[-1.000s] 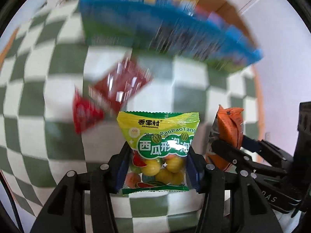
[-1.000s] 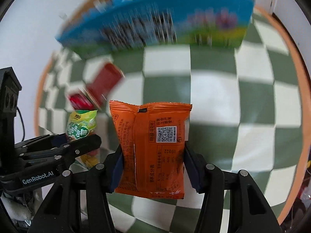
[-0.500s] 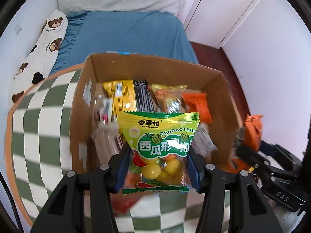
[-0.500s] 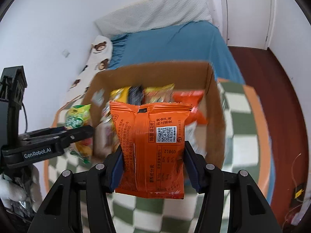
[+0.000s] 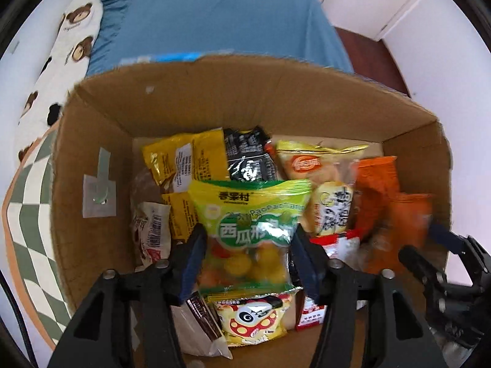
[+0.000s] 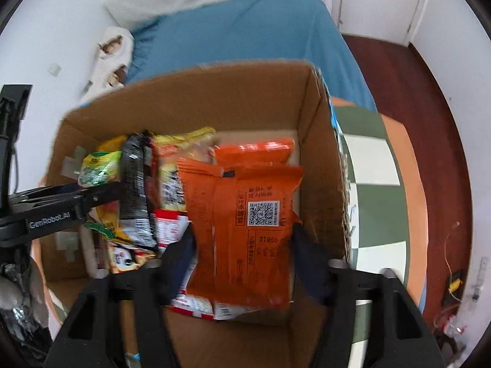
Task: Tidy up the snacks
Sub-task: 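Carry both bags into the box and open both tools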
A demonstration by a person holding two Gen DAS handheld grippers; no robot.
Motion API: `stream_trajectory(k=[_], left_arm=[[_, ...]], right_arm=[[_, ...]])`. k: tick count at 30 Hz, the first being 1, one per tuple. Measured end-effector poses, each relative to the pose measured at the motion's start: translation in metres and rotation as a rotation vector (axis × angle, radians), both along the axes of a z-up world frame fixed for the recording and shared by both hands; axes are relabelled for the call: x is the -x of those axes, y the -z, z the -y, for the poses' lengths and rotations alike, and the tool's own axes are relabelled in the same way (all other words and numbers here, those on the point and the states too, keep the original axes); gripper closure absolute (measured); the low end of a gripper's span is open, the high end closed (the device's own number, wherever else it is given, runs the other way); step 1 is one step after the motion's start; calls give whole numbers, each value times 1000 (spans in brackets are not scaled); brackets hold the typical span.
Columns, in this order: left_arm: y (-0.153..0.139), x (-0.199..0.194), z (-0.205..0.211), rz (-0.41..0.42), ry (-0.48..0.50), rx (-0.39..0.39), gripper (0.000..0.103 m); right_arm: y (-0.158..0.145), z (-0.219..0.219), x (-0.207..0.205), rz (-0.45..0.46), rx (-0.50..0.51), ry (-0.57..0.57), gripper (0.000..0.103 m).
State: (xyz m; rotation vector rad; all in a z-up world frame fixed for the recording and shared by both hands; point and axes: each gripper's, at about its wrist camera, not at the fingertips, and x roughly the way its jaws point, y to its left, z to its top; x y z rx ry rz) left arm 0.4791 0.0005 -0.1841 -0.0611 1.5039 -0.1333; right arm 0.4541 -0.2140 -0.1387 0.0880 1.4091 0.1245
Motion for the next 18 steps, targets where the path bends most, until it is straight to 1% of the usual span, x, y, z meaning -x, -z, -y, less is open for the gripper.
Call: stream_trajectory(k=[1,3,4,9,13,16,18], left_arm=[[2,0,1,-8,3,12,30],[3,0,2,0,11,3,22],[1,0,2,11,13,1,22],[-10,8,-1,52,3,0,21],[-23,21,-2,94,-1,-40,21],[-32,37,0,124,-11,-45,21],[-41,52,0,160,-24,-56,21]], right_arm=[[2,-1,0,0,-13,-4,14],[5,-5,-2,-9,10,-17,12],[3,-7,-2,-4,18,-21,10],[-6,-9,1,27,31,-3,7],[-17,-8,6,51,47,5,6],[-25,-6,16,67,61,8,5],[-33,-6,24,86,63,7,5]])
